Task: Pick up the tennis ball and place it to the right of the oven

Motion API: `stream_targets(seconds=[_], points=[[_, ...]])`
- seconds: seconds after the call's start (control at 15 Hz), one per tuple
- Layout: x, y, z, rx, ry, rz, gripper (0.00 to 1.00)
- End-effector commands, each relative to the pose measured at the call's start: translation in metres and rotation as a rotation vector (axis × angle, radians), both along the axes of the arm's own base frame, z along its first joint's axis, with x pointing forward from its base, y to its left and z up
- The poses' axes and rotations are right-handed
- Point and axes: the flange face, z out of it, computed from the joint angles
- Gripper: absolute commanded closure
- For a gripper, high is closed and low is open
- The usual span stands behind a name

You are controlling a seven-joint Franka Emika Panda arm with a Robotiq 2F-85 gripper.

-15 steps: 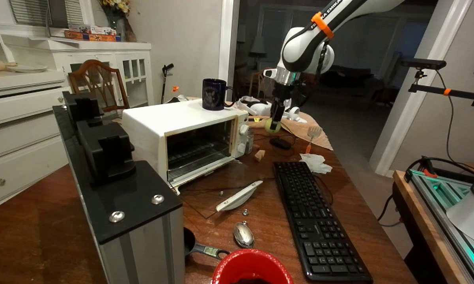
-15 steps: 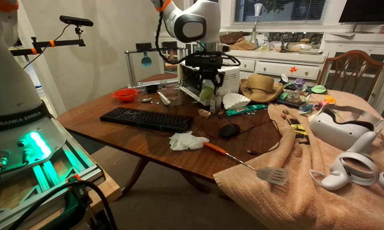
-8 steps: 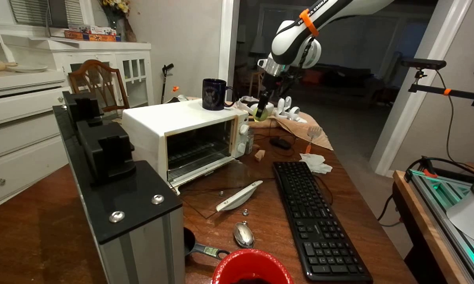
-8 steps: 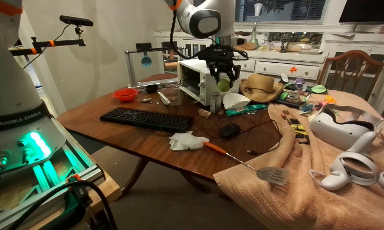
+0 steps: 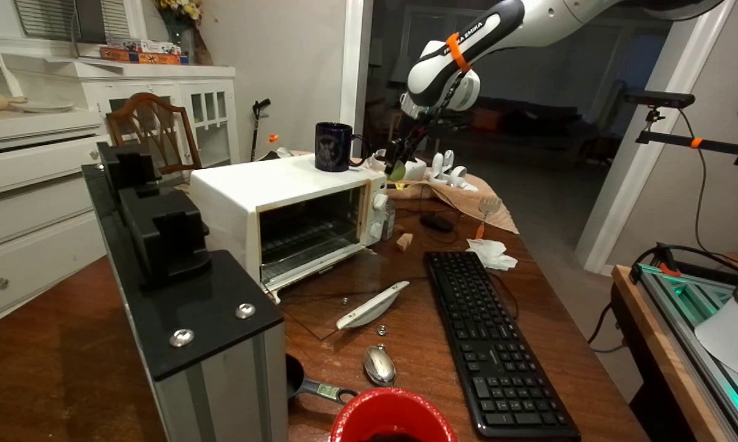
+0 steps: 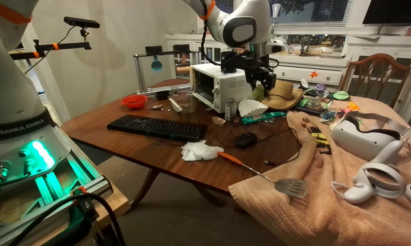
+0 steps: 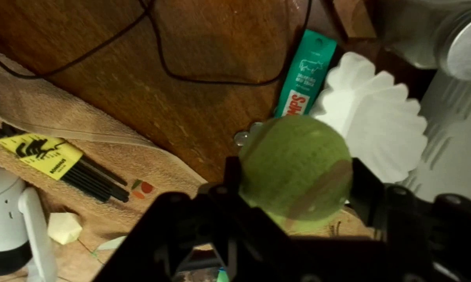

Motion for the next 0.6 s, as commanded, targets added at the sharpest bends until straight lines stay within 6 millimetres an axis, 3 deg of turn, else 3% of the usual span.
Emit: stream_targets(seconds=[0.0, 0.53], points=[[0.013, -0.029, -0.018, 0.019, -0.016, -0.136, 0.58], [0.030, -0.051, -0.063, 0.030, -0.042, -0.332, 0.58]])
